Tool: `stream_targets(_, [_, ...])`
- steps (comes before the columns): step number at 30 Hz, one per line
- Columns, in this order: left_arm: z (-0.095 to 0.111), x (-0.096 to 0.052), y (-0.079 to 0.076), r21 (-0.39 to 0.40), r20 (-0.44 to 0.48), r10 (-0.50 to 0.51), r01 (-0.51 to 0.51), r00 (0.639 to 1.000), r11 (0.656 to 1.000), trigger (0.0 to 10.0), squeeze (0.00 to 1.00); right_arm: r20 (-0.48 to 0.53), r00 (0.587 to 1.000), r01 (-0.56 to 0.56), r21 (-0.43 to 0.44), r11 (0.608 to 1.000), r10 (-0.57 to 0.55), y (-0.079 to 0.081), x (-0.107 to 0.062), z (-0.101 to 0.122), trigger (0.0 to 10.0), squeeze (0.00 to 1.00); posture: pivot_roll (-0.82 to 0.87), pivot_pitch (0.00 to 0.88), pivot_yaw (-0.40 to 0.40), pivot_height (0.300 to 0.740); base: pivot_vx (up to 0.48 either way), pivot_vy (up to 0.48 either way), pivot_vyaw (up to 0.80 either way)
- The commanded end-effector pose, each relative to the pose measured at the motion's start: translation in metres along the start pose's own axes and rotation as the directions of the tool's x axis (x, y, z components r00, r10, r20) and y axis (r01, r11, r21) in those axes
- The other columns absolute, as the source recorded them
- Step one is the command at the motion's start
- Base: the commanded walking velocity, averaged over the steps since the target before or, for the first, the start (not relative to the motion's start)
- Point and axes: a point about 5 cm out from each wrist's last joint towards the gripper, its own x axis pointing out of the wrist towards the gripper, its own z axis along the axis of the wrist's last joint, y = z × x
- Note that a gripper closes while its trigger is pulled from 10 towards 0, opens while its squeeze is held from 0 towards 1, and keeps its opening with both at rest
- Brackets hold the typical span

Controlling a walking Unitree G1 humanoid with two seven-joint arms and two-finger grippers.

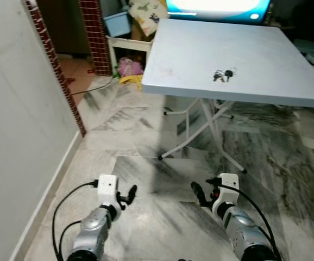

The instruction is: Hang keys on a hook

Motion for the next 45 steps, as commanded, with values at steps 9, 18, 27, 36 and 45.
stream_targets(9, [-0.002, -0.001, 0.003, 0.010, -0.020, -0.005, 0.006, 1.000, 1.000, 10.0, 0.00, 0.023, 1.000, 0.007, 0.016, 1.000, -0.007, 0.004, 0.002, 0.006, 10.0, 0.00, -0.01, 0.080, 0.004, 0.740, 0.000, -0.371, 0.00])
stream_targets(18, [-0.002, 0.000, 0.004, 0.010, -0.022, -0.008, 0.008, 1.000, 1.000, 10.0, 0.00, 0.019, 1.000, 0.008, 0.020, 1.000, -0.008, 0.004, 0.002, 0.005, 10.0, 0.00, 0.00, 0.080, 0.002, 0.740, 0.000, -0.449, 0.00])
stream_targets(27, [-0.008, -0.002, 0.003, -0.001, -0.036, -0.005, 0.005, 0.999, 1.000, 10.0, 0.00, 0.022, 1.000, 0.006, 0.021, 1.000, -0.006, 0.005, 0.003, 0.007, 10.0, 0.00, 0.00, 0.084, -0.002, 0.740, 0.000, -0.452, 0.00])
stream_targets(36, [0.006, 0.000, 0.002, -0.007, 0.031, -0.021, 0.021, 0.999, 1.000, 10.0, 0.00, 0.130, 0.991, -0.025, -0.021, 0.999, 0.028, 0.015, 0.004, 0.031, 10.0, 0.00, -0.01, 0.083, 0.001, 0.740, 0.000, -0.145, 0.00])
stream_targets(45, [0.042, 0.006, -0.005, -0.035, 0.176, -0.048, 0.055, 0.983, 0.998, 10.0, 0.00, 0.159, 0.985, -0.062, -0.054, 0.997, 0.070, 0.026, 0.002, 0.039, 10.0, 0.00, -0.01, 0.084, 0.003, 0.740, 0.000, 0.000, 0.00])
